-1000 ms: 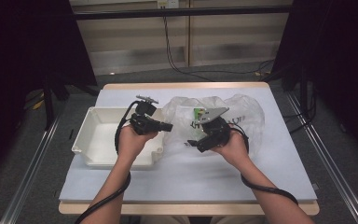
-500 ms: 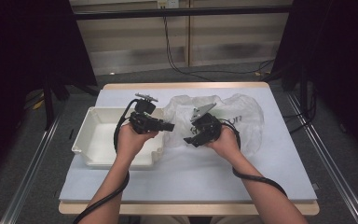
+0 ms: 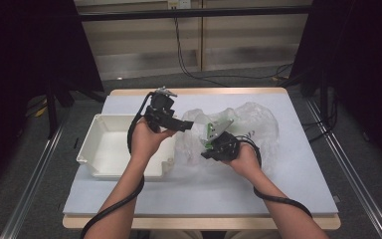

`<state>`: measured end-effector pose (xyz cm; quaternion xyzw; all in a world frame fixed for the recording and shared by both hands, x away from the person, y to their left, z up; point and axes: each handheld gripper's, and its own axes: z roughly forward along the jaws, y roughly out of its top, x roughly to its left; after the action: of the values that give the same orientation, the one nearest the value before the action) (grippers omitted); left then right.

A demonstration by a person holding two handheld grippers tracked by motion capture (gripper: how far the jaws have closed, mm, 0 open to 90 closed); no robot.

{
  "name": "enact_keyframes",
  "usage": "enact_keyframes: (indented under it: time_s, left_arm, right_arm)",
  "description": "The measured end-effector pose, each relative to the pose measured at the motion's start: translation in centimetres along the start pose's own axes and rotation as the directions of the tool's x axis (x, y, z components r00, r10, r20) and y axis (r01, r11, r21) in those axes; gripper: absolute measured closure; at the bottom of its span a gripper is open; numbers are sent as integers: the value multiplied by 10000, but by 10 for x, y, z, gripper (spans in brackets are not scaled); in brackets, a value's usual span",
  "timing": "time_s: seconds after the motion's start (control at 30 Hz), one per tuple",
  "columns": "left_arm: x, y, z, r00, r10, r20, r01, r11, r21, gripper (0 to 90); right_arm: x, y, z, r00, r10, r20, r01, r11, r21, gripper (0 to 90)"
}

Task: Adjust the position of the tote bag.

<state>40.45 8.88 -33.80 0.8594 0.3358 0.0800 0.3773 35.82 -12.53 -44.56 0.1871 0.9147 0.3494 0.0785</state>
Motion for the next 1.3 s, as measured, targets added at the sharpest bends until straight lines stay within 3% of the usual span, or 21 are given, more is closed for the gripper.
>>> enact_keyframes:
  time_s: [0.07,0.1,0.13,0.2,0.3,0.43,0.5,0.57,0.63,0.73,0.77,0.83,0.87,0.9,0.97,1.0,1.03,1.1,1.13,1.2,1.3]
  left_arm:
    - [-1,6,7,9999,-89,-148,89,10000,38,146]
    - [1,9,9,9999,135,-88,-133,9997,203,144]
    - [0,11,13,9999,43,-130,-40,9998,215,150]
    - [0,15,18,9988,474,-82,-470,9976,518,148]
    - [0,19,30,9986,532,-5,-530,9956,766,151]
    - [3,22,42,9977,654,173,-671,9893,1295,236]
    - [3,23,45,9963,805,314,-845,9839,1577,427]
    - [3,22,49,9963,667,550,-748,9840,1618,571]
    - [4,22,52,9973,528,515,-608,9839,1683,668]
    - [8,23,53,9961,726,511,-801,9830,1652,841]
    - [10,23,55,9975,570,426,-628,9866,1507,873]
    - [11,23,56,9985,441,334,-486,9875,1501,881]
    - [14,23,60,9998,87,167,-107,9927,1202,883]
    - [18,24,59,9995,286,116,-299,9906,1333,884]
    - [21,23,61,9999,-160,52,154,9952,971,886]
    - [24,23,61,10000,24,0,-24,9941,1088,887]
    - [23,23,63,9998,-205,31,201,9949,988,888]
    - [25,23,65,10000,59,23,-61,9925,1218,888]
    - [23,23,68,9997,-256,13,253,9952,944,888]
    - [27,24,70,10000,28,24,-31,9922,1243,888]
    - [29,24,76,9997,-224,-70,231,9921,1229,890]
  right_arm:
    - [2,-1,0,9999,50,-156,-51,10000,-54,890]
    - [4,-2,0,9998,-1,-179,0,10000,-55,890]
    - [5,-2,-1,9999,20,-146,-21,10000,-40,890]
    - [6,-3,-2,9997,-32,-226,31,10000,-74,890]
    - [8,-4,-2,9997,-69,-228,67,10000,-72,890]
    - [10,-6,-4,9997,-154,-184,152,9998,-128,890]
    - [11,-6,-5,9996,-229,-153,226,9996,-160,890]
    - [13,-6,-6,9996,-199,-179,196,9996,-192,891]
    - [14,-7,-6,9997,-175,-155,172,9997,-191,891]
    - [17,-8,-7,9997,-13,-262,9,9998,-187,893]
    - [19,-8,-7,9996,-32,-266,27,9998,-207,894]
    - [24,-10,-8,9995,-75,-321,68,9998,-212,895]
    - [26,-11,-9,9993,-61,-374,52,9997,-245,896]
    - [28,-13,-9,9988,22,-490,-37,9995,-300,896]
    - [32,-16,-10,9986,113,-513,-130,9994,-325,897]
    - [34,-19,-10,9982,135,-588,-154,9994,-317,898]
    - [36,-21,-11,9982,63,-599,-82,9994,-331,899]
    - [38,-25,-12,9981,102,-600,-122,9994,-316,900]
    - [39,-28,-12,9981,94,-608,-116,9993,-345,900]
    - [39,-32,-14,9971,235,-723,-257,9992,-293,900]
    - [41,-37,-15,9960,399,-794,-422,9987,-276,900]
